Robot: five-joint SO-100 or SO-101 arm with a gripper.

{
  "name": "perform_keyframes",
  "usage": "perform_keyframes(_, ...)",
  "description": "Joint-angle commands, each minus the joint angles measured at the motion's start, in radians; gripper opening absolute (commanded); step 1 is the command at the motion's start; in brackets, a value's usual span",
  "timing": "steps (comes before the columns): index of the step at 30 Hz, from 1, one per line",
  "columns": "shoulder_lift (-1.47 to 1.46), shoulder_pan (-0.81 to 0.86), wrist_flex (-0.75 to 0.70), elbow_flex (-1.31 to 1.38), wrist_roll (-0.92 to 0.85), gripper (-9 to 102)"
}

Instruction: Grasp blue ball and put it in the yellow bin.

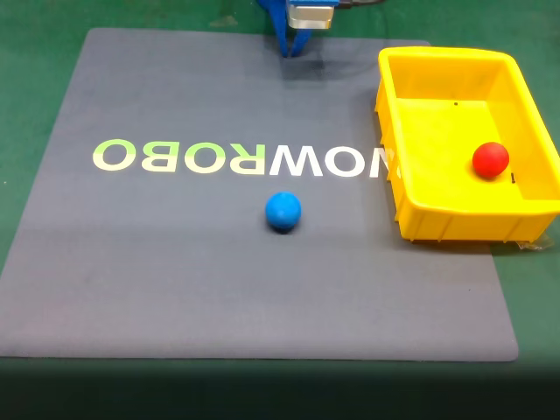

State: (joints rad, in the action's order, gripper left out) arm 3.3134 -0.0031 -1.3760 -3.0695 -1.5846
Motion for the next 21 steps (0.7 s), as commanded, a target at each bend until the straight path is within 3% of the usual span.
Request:
perform_keyframes(1,0.014,0.009,0.002,-0.031,-0.049,2)
perform_keyframes(17,0.012,0.012,0.011,-0.031,-0.103,2)
perform_keyframes(19,0.011,0.038,0.049,-0.023,-0.138,6)
perform_keyframes(21,0.011,0.061,0.072,0.011,-0.149,18)
